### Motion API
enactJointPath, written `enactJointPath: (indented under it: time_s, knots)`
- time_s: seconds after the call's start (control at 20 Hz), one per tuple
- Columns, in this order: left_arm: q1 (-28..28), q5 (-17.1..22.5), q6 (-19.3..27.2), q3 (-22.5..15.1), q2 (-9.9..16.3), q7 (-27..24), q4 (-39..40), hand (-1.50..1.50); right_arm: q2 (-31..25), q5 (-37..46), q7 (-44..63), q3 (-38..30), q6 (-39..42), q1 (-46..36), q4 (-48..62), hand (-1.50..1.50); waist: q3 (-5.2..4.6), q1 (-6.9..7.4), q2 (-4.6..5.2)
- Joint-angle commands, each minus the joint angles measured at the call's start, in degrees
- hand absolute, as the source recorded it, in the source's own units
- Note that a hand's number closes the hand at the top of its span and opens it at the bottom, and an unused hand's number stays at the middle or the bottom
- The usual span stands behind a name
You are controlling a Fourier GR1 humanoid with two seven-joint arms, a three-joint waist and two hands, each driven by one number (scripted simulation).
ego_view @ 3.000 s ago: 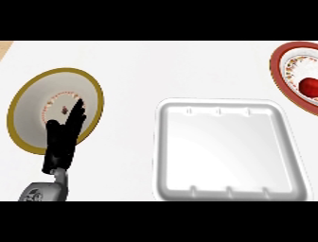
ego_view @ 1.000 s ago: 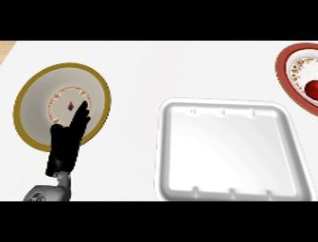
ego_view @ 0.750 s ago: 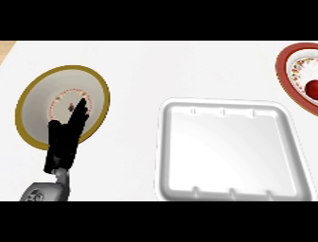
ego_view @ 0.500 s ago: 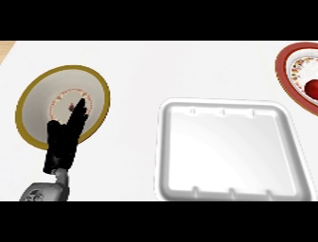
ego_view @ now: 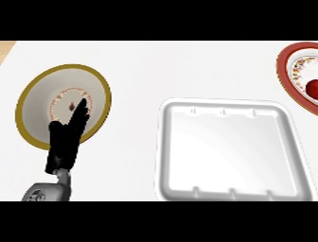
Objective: Pick the tomato from the tray and place it in the plate
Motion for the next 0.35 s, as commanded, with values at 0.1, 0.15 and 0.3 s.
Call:
enactJointPath:
  time_s: [0.1, 0.15, 0.3]
  knots:
    - [-0.1, 0.3, -0.6, 0.5, 0.7, 0.5, 0.3, 0.00, -0.8, -0.7, 1.0, -1.0, -2.3, 1.0, 0.0, -1.50, -0.04, -0.05, -0.15]
    - [-0.1, 0.9, -1.4, 1.2, 1.8, 0.1, -0.7, 0.00, -1.5, -0.2, 1.7, -0.5, -0.7, 1.0, 0.4, -1.50, 0.04, 0.66, 0.00]
    - [-1.0, -0.2, 0.0, 0.3, 0.5, 1.0, -0.2, 0.00, -0.2, 0.0, -0.1, -0.5, -3.5, 2.6, -0.1, -1.50, 0.13, 0.13, 0.14]
